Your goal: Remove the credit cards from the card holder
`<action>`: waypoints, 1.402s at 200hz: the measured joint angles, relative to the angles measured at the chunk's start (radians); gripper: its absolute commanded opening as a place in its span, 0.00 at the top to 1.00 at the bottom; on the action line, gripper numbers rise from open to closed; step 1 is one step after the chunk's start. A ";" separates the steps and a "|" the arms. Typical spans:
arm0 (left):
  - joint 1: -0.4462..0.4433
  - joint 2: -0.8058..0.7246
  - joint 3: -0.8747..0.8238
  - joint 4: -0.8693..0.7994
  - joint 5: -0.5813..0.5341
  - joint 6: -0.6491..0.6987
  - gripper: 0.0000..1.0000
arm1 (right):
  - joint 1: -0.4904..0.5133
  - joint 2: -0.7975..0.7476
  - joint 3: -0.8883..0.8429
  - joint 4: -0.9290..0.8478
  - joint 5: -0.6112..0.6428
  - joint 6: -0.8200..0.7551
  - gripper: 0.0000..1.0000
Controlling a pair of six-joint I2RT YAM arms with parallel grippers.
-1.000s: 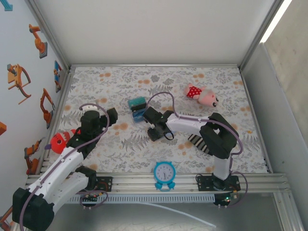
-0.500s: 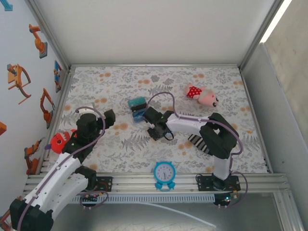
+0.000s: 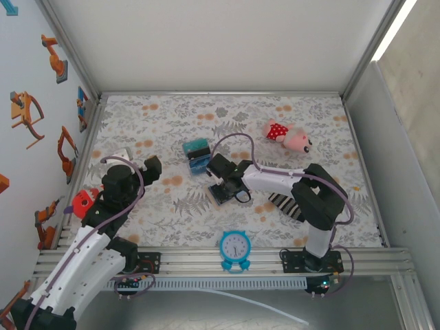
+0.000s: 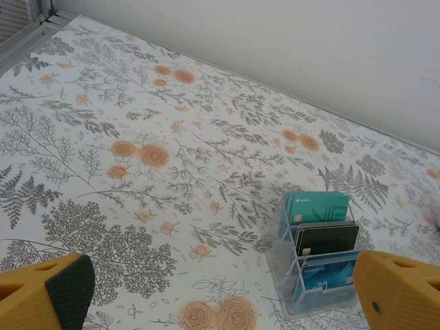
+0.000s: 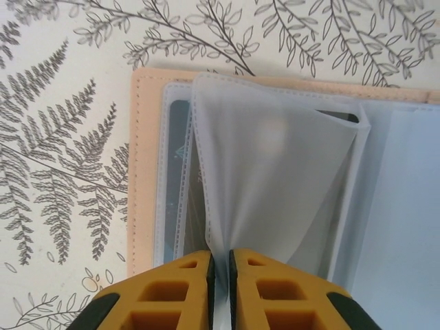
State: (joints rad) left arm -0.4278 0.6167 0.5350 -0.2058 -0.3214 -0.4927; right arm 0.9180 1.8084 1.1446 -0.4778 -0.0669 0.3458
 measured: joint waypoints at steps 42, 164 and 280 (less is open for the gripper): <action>0.000 0.007 0.020 -0.015 0.004 0.000 0.03 | 0.000 -0.056 0.000 0.001 0.007 0.002 0.89; -0.056 0.066 0.080 -0.021 0.013 0.001 0.03 | -0.053 -0.107 -0.039 0.005 0.042 0.072 0.88; -0.119 0.175 0.100 -0.038 -0.020 0.012 0.03 | -0.113 -0.122 -0.105 0.017 0.082 0.143 0.80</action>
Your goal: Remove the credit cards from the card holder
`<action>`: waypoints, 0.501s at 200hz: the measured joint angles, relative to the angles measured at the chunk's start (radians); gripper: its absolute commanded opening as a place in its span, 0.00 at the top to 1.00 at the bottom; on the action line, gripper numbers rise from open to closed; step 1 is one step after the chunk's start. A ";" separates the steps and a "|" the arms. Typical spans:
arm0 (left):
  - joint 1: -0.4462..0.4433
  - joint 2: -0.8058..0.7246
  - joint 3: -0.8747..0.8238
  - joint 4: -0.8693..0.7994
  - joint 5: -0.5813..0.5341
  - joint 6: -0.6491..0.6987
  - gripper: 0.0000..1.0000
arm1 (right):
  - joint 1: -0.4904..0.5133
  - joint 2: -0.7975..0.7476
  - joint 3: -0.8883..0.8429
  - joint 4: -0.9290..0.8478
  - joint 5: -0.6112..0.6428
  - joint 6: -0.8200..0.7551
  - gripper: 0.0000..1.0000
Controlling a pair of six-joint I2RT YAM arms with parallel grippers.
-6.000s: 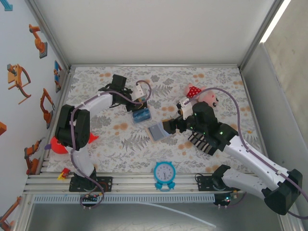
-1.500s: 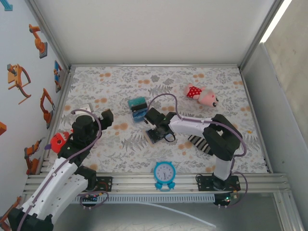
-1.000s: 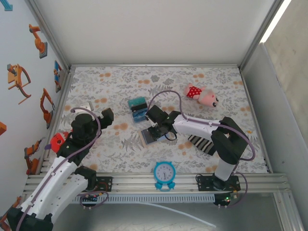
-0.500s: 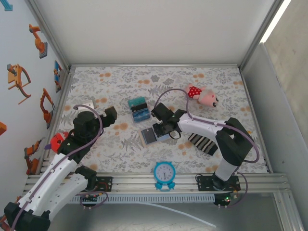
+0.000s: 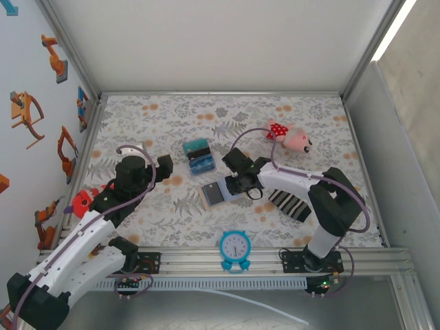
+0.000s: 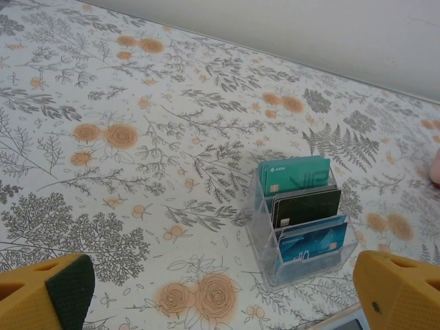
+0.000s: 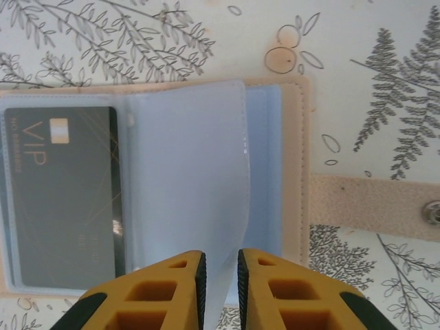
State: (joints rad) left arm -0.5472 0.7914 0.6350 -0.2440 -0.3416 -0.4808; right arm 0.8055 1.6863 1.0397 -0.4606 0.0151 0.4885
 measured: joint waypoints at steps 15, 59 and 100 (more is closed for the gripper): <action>-0.006 0.013 0.000 0.000 -0.001 0.002 0.03 | -0.012 0.000 -0.003 -0.005 0.014 0.011 0.80; -0.041 0.054 0.000 -0.004 -0.019 0.008 0.03 | -0.051 0.000 -0.033 -0.027 0.041 0.036 0.79; -0.131 0.125 0.000 -0.004 -0.076 0.015 0.03 | -0.053 -0.034 -0.037 -0.043 0.049 0.053 0.77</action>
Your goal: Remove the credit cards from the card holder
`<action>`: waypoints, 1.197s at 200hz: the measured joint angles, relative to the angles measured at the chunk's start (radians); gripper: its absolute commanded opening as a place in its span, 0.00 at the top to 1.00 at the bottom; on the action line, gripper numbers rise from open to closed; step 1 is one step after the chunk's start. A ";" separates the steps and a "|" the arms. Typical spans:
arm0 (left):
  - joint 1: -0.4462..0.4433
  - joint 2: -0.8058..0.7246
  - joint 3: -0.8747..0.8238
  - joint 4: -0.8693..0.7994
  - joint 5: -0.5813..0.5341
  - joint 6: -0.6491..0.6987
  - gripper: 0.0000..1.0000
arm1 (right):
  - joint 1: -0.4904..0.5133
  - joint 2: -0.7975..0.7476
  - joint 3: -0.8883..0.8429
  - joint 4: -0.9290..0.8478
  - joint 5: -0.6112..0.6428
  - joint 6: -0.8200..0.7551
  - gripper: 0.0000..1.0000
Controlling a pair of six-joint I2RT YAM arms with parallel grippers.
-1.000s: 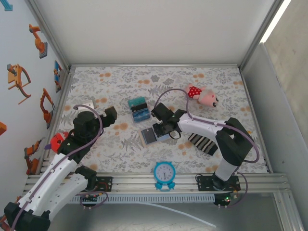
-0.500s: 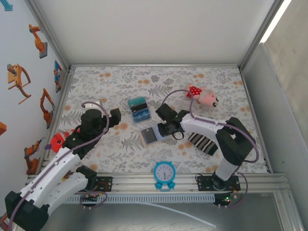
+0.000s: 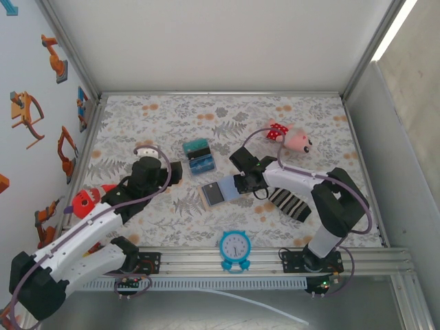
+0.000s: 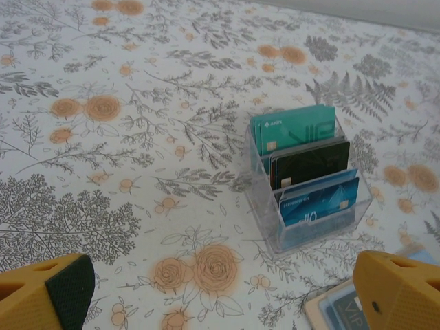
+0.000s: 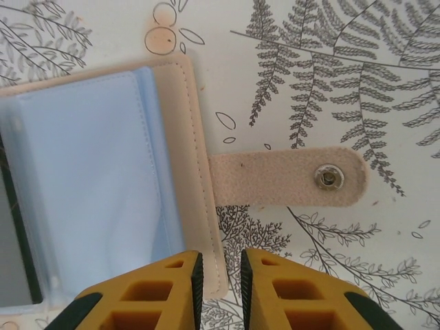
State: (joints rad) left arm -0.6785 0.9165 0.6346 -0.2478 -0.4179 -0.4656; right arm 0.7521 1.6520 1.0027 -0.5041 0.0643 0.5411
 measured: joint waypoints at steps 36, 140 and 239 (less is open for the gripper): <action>-0.112 0.128 -0.001 0.005 -0.066 -0.009 0.03 | 0.000 -0.075 0.000 0.001 -0.012 0.020 0.77; -0.195 0.450 -0.001 0.132 -0.048 -0.112 0.03 | 0.000 -0.015 -0.020 0.169 -0.299 0.055 0.77; -0.198 0.586 -0.002 0.196 0.008 -0.137 0.03 | -0.003 0.069 -0.024 0.251 -0.395 0.062 0.75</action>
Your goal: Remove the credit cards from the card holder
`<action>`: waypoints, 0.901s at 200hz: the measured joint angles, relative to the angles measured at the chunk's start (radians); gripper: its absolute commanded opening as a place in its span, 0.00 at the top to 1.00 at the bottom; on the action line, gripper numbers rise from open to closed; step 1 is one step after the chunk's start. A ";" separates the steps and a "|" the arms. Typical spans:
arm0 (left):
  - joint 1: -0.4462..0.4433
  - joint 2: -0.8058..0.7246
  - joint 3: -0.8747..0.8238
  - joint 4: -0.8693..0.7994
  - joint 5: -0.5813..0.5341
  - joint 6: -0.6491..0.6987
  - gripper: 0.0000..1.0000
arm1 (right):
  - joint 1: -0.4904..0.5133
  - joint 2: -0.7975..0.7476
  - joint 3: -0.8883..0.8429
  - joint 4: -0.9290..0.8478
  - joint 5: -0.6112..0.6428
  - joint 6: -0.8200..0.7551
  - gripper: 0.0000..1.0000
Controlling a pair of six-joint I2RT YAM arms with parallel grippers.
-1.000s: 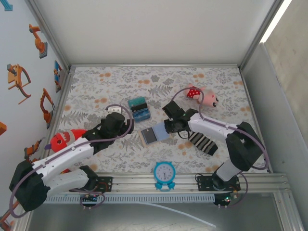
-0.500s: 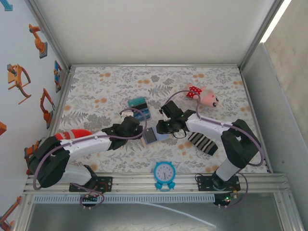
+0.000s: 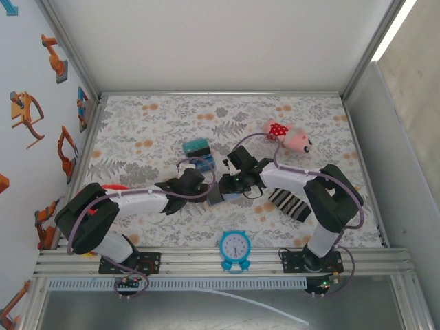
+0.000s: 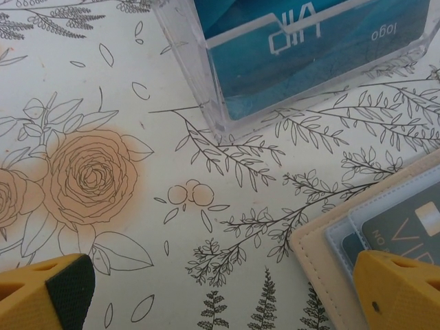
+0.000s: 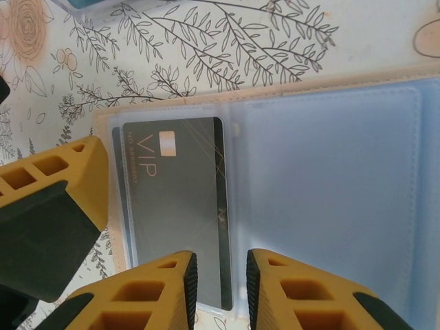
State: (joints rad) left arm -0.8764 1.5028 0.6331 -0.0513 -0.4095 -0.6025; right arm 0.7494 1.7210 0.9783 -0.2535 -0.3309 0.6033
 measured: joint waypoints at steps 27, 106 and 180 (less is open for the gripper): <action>0.000 0.015 0.000 0.000 0.004 -0.003 0.03 | 0.000 0.022 -0.002 0.014 -0.021 0.002 0.77; -0.009 0.032 0.012 -0.012 -0.013 -0.005 0.03 | -0.017 0.059 -0.018 0.063 -0.075 0.010 0.80; -0.022 0.048 0.035 -0.033 -0.040 -0.005 0.03 | -0.063 0.060 -0.113 0.232 -0.206 0.083 0.87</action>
State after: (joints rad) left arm -0.8982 1.5509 0.6682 -0.0845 -0.4492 -0.6071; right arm 0.6865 1.7805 0.8658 -0.0216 -0.5369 0.6865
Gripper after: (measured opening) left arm 0.970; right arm 0.141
